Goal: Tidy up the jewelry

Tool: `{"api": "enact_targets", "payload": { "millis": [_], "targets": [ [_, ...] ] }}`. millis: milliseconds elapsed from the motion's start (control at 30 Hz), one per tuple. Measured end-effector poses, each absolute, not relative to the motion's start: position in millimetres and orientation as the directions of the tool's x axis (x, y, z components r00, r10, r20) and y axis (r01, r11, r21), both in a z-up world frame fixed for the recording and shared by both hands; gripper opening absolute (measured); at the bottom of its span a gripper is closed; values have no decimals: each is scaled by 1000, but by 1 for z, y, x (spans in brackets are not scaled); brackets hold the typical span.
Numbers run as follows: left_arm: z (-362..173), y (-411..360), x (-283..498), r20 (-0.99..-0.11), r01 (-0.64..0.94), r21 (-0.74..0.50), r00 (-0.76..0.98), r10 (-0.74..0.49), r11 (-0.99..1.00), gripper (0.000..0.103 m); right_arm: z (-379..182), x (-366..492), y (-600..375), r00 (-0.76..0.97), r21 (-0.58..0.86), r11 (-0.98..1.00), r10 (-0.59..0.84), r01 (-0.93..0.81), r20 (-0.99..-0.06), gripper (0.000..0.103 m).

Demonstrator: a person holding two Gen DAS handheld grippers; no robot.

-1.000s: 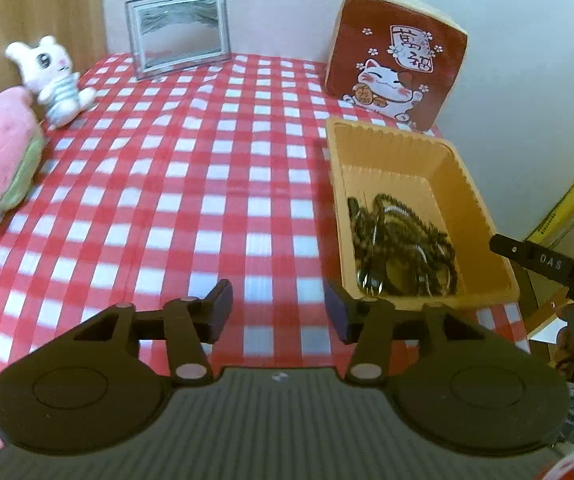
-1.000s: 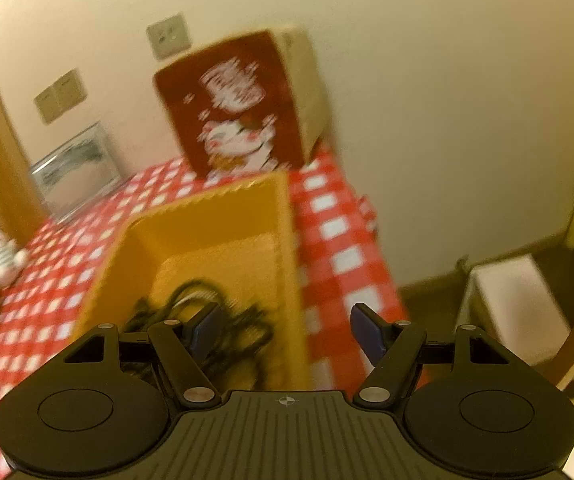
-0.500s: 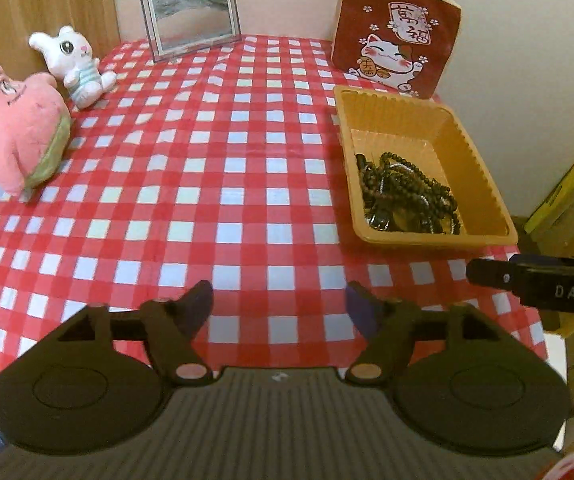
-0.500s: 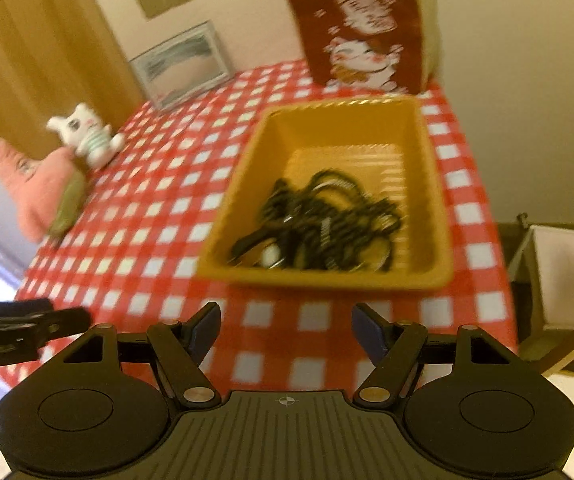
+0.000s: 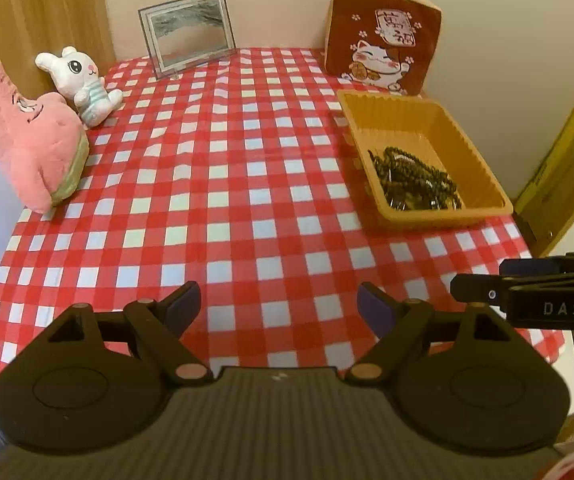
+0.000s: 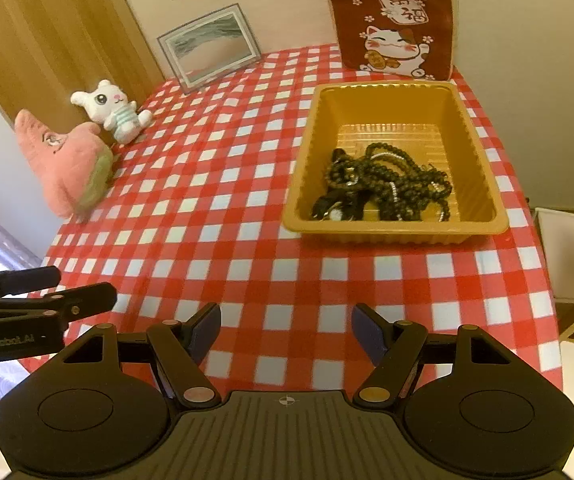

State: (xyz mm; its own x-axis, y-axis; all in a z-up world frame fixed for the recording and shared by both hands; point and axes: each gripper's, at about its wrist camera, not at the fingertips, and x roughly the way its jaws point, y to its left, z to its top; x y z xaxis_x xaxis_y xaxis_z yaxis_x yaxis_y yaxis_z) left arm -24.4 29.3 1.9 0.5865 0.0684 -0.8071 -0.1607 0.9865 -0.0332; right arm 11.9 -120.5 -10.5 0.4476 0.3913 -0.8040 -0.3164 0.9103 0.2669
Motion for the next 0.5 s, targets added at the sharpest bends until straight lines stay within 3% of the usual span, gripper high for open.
{"api": "enact_targets", "payload": {
  "millis": [500],
  "targets": [
    [1,43,-35,-814,-121,-50,580,29,991,84,-7,-2,-104,463,251,917,377,-311,-802,72]
  ]
}}
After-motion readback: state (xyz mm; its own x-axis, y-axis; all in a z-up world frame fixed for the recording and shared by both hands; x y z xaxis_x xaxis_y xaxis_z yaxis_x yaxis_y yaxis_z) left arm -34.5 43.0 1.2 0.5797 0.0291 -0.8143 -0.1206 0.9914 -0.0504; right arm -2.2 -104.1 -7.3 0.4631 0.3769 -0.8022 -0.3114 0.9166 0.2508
